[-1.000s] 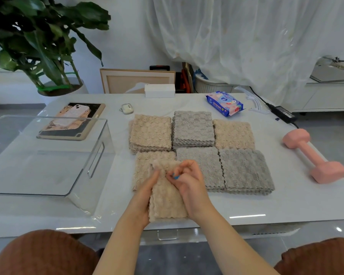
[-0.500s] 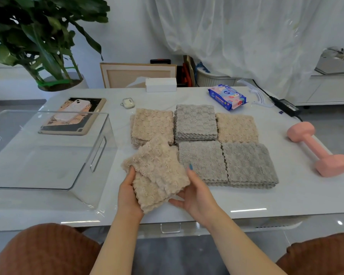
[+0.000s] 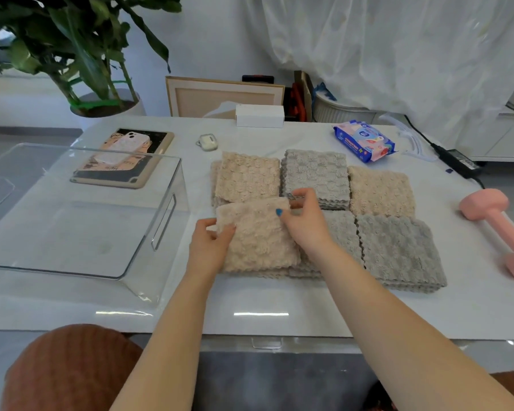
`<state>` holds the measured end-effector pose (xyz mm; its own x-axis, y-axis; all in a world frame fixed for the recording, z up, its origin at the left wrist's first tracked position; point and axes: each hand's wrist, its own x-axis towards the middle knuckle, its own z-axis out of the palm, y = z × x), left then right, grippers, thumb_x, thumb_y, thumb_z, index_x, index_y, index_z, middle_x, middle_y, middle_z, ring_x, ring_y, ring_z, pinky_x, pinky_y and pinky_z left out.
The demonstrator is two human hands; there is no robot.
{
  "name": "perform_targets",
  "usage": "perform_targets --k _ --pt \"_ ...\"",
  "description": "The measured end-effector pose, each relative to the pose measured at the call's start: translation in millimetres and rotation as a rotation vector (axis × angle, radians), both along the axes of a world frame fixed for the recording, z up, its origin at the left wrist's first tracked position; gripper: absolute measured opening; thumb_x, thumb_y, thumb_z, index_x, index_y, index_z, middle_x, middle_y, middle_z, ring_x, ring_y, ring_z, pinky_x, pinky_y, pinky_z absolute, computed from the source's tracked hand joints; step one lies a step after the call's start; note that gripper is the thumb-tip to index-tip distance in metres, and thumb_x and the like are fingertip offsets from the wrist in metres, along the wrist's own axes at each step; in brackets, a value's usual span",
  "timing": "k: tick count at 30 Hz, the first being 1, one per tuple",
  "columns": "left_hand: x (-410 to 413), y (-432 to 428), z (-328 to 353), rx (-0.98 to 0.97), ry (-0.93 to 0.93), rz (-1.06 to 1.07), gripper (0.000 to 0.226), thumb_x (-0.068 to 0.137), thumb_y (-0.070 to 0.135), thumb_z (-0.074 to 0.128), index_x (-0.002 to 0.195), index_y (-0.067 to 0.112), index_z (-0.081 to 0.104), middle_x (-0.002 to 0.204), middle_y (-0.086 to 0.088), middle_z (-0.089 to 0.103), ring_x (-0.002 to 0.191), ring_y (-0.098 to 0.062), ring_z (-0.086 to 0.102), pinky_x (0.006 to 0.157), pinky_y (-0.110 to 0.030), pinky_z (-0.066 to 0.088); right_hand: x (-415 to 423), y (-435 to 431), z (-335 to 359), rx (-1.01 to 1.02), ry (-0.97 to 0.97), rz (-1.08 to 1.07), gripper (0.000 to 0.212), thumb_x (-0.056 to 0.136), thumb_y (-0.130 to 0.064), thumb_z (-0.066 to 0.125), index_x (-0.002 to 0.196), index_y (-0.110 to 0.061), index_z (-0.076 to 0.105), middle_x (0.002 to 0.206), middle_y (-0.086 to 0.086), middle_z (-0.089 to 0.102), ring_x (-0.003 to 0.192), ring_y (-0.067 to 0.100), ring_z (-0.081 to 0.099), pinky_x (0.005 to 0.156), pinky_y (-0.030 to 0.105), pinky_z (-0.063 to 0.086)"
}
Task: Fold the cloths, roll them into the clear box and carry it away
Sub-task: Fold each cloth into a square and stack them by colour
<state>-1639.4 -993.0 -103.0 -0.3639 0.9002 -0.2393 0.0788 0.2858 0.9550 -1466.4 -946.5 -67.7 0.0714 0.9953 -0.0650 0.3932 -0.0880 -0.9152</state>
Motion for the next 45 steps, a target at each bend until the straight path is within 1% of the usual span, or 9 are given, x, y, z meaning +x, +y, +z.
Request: perform_targets --k 5,10,16,25,29,35,39,43,45 --pt "16 17 -23 0.065 0.394 0.000 0.037 0.096 0.029 0.053 0.126 0.011 0.041 0.075 0.006 0.050 0.063 -0.004 0.046 0.052 -0.019 0.034 -3 17 -42 0.097 -0.434 0.071 0.023 0.086 -0.003 0.055 0.107 -0.007 0.048 0.107 0.010 0.053 0.094 0.024 0.052 0.068 0.026 0.033" --pt "11 27 -36 0.048 0.502 0.020 0.033 0.094 0.035 0.054 0.119 0.013 0.050 0.091 0.000 0.057 0.085 -0.019 0.058 0.063 -0.028 0.037 -12 12 -61 0.217 -0.595 0.070 0.022 0.087 0.000 0.052 0.109 -0.002 0.049 0.112 0.015 0.047 0.080 0.024 0.048 0.064 0.032 0.039" --pt "22 10 -43 0.119 0.748 0.095 0.034 0.094 0.042 0.051 0.113 0.013 0.053 0.104 -0.001 0.057 0.086 -0.019 0.055 0.062 -0.031 0.039 -13 5 -67 0.201 -0.712 0.126 0.026 0.088 -0.005 0.049 0.114 -0.001 0.051 0.119 0.017 0.042 0.087 0.033 0.053 0.071 0.040 0.048" --pt "-5 -14 -33 0.137 0.780 -0.184 0.019 0.097 0.005 0.039 0.100 0.001 0.058 0.096 -0.004 0.044 0.082 -0.017 0.048 0.069 -0.018 0.032 -23 -5 -40 0.164 -0.553 0.039 0.036 0.091 -0.009 0.046 0.126 -0.004 0.054 0.120 0.009 0.042 0.109 0.027 0.048 0.093 0.038 0.046" --pt "-14 -21 -20 0.061 0.497 -0.234 0.025 0.098 0.012 0.042 0.118 0.007 0.057 0.106 -0.005 0.055 0.092 -0.014 0.050 0.076 -0.020 0.036 -28 -16 -34 0.080 -0.498 -0.035 0.039 0.088 -0.008 0.051 0.127 -0.005 0.049 0.125 0.013 0.042 0.112 0.030 0.047 0.094 0.035 0.042" --pt "-2 -2 -3 -0.048 0.160 -0.145 0.016 0.091 0.034 0.058 0.098 0.020 0.058 0.097 0.003 0.058 0.098 -0.021 0.055 0.072 -0.026 0.042 -14 -16 -20 -0.259 0.040 -0.162 0.029 0.079 -0.004 0.069 0.104 -0.007 0.055 0.100 0.006 0.061 0.091 0.024 0.060 0.078 0.033 0.050" --pt "0 9 -8 -0.081 0.179 -0.139 0.033 0.081 0.032 0.070 0.105 0.012 0.059 0.107 -0.007 0.062 0.101 -0.026 0.061 0.086 -0.036 0.052 -7 -21 -5 -0.322 0.161 -0.026 0.016 0.078 0.006 0.066 0.091 -0.005 0.063 0.076 0.005 0.062 0.065 0.015 0.057 0.052 0.021 0.044" --pt "1 5 -6 0.012 0.514 -0.068 0.045 0.083 0.032 0.068 0.121 0.012 0.055 0.123 -0.008 0.046 0.118 -0.025 0.042 0.087 -0.025 0.034 -7 -18 -14 -0.282 0.075 -0.048 0.025 0.080 -0.001 0.066 0.103 -0.009 0.058 0.086 0.003 0.061 0.074 0.016 0.057 0.056 0.025 0.044" --pt "1 3 -7 -0.011 0.453 -0.067 0.055 0.086 0.033 0.065 0.132 0.009 0.047 0.129 -0.011 0.045 0.121 -0.026 0.042 0.094 -0.028 0.036 -10 -16 -21 -0.225 -0.064 -0.063 0.037 0.077 -0.006 0.069 0.111 -0.009 0.054 0.102 0.007 0.063 0.087 0.021 0.061 0.067 0.030 0.051"
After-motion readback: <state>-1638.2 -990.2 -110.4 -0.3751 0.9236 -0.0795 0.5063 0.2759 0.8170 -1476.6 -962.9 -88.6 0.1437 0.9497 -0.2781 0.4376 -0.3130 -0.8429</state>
